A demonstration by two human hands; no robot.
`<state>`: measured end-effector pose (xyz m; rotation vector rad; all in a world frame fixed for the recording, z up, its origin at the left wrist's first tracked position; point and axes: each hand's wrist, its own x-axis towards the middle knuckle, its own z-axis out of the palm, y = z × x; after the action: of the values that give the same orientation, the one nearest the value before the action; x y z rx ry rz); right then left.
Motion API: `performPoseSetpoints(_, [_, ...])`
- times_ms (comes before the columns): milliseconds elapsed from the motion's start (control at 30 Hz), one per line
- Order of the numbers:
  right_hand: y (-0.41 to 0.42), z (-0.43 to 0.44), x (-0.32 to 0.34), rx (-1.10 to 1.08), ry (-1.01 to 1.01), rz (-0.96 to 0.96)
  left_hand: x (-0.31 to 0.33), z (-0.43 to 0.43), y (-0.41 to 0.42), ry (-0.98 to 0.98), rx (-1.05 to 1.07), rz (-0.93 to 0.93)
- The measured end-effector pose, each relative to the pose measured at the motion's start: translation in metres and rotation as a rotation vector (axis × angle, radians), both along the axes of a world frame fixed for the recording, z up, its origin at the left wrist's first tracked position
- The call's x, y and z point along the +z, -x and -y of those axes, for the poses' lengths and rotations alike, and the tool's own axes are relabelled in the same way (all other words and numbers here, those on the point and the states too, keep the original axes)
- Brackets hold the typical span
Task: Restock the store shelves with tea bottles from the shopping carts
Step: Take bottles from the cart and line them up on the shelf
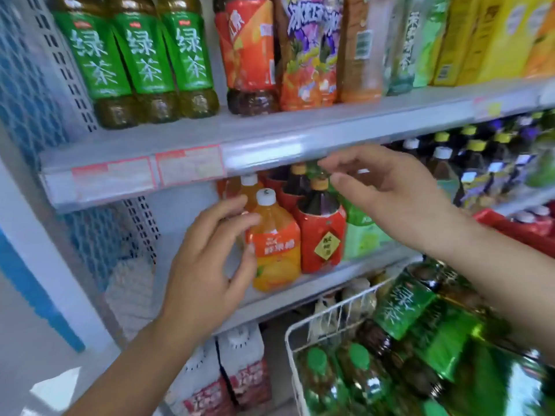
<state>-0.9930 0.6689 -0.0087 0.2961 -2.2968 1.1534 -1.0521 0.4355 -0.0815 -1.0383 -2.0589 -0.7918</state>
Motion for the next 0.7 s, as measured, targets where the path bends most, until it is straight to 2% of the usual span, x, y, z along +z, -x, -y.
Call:
performPoseSetpoints(100, [-0.029,-0.052,-0.044,-0.119,-0.122,0.248,-0.038,-0.034,-0.010,0.052,-0.091,0.183])
performPoseSetpoints(200, [-0.047,-0.103,-0.092,-0.306,-0.399,0.526,-0.066,-0.074,-0.020,0.158,-0.184,0.389])
performPoseSetpoints(267, [-0.053,-0.128,-0.117,-0.395,-0.481,0.562,-0.085,-0.101,-0.025,0.230,-0.254,0.557])
performPoseSetpoints(367, [-0.048,-0.147,-0.131,-0.507,-0.427,0.618,-0.104,-0.133,-0.023,0.282,-0.286,0.789])
performPoseSetpoints(467, [-0.032,-0.150,-0.129,-0.622,-0.347,0.686,-0.113,-0.157,-0.020,0.277,-0.288,0.863])
performPoseSetpoints(633, [-0.011,-0.144,-0.122,-0.722,-0.539,0.836,-0.115,-0.178,-0.014,0.299,-0.273,0.900])
performPoseSetpoints(700, [-0.010,-0.145,-0.120,-0.712,-0.445,0.815,-0.114,-0.180,-0.013,0.296,-0.275,0.918])
